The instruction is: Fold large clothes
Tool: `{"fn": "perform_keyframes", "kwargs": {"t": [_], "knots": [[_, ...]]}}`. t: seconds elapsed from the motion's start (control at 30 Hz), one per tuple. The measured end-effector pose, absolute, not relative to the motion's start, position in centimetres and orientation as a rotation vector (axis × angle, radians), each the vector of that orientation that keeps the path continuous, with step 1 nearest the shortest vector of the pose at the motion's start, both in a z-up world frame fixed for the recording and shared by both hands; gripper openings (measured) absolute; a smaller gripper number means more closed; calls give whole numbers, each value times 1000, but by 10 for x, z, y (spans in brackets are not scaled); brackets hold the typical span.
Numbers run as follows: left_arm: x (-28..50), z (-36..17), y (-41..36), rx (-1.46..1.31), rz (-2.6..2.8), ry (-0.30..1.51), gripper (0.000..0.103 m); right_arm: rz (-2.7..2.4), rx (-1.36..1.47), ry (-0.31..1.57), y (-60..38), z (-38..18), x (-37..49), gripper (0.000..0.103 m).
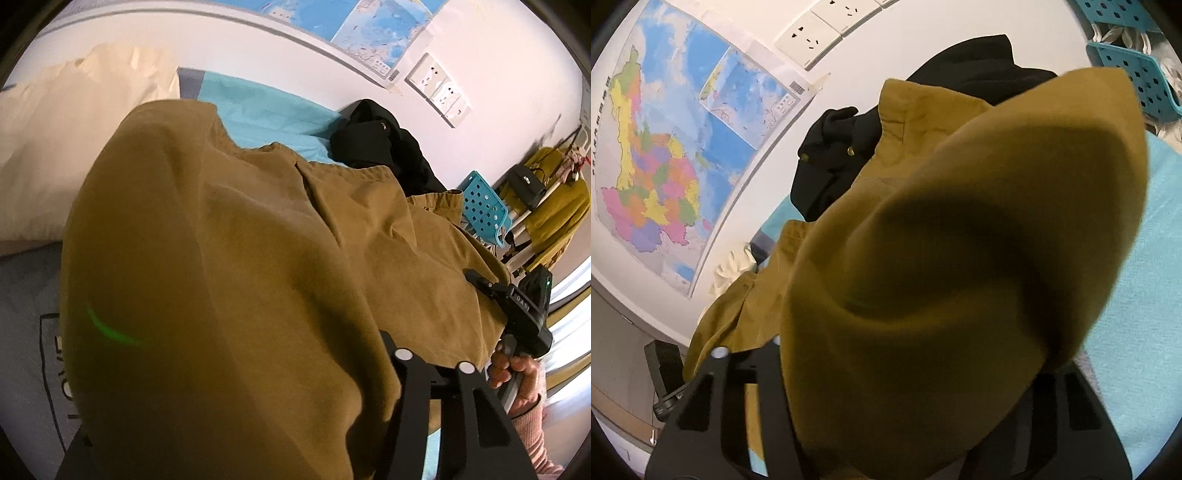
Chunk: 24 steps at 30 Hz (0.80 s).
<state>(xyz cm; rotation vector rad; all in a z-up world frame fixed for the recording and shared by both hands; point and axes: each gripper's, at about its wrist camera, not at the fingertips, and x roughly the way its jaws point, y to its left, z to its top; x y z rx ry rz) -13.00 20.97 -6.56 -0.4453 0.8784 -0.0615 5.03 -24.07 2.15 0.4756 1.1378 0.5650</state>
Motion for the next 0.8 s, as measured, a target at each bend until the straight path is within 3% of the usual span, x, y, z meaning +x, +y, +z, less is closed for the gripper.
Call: {"fn": "perform_keyframes", "kwargs": {"t": [0.1,0.2,0.33,0.37,0.4,0.57,0.6,0.63,0.67,0.73,0.8], "knots": [[-132,-58,212,-453,-79,867,45,604,501,1115,-242,37,44,33],[-139,-50,224,-513,-129,840,41,669,506,1096,-246,54,32,32],[-135,-65,235,-553,-165,906,54,633,533,1196,-256,34,35,68],[-133,-68,235,-550,-156,920,63,620,535,1210,-257,27,36,68],[-132,-72,235,-554,-150,933,66,623,546,1215,-256,22,38,68],[-129,-76,233,-567,-155,921,70,675,550,1188,-246,19,46,86],[-128,-76,231,-562,-152,922,70,668,530,1190,-243,19,47,85],[-127,-76,230,-555,-145,923,68,658,513,1191,-240,19,48,78],[-127,-74,227,-539,-136,924,63,652,487,1190,-238,19,48,63],[-127,-73,225,-516,-115,923,58,635,481,1188,-241,16,49,48],[-128,-70,223,-494,-106,914,58,641,494,1193,-245,15,50,43]]}}
